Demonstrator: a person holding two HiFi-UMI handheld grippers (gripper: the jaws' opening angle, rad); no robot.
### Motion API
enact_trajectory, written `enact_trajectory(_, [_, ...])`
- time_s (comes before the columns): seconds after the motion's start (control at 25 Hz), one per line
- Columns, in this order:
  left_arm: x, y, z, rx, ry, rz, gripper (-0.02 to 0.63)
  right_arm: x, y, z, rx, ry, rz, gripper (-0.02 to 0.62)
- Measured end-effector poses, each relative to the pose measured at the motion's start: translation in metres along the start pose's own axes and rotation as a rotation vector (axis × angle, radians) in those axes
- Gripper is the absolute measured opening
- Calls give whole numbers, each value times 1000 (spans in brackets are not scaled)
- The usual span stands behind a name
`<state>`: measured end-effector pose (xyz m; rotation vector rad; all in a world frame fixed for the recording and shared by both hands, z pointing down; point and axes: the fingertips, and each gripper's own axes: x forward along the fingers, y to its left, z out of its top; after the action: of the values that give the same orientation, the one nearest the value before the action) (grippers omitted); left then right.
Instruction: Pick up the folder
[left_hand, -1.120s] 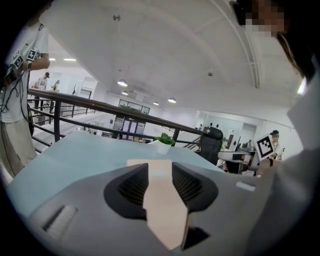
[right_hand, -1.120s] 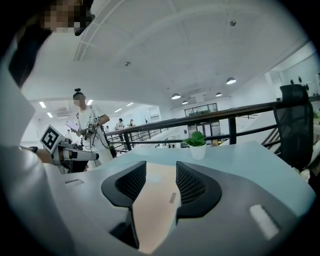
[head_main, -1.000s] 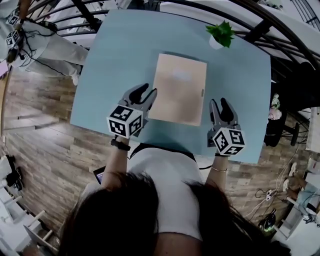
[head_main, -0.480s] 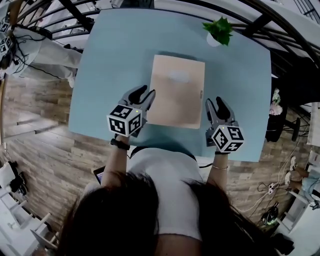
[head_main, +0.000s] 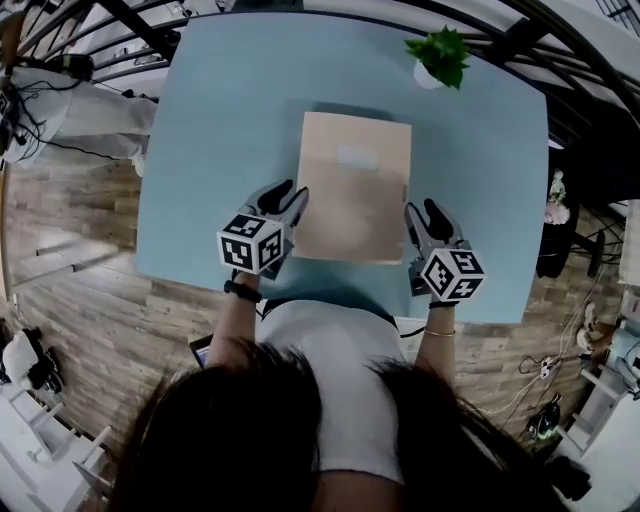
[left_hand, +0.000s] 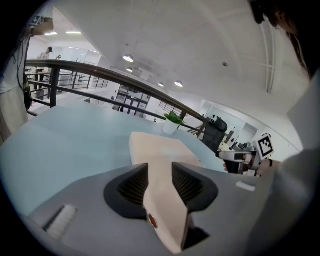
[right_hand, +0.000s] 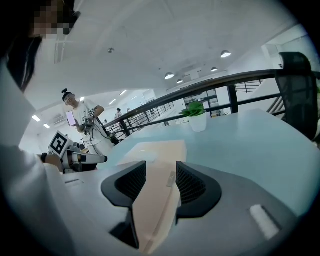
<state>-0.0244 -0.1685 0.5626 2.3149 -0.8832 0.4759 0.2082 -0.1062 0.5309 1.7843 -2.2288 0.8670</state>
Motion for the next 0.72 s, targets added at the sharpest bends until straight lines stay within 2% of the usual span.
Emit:
enact_trajectory(0.36, [13, 13, -21, -81, 39, -6, 156, 10, -10, -28, 62, 57, -1, 163])
enact_trajectory(0.72, [23, 17, -34, -145, 73, -29, 169, 15, -16, -36, 120, 69, 1, 163])
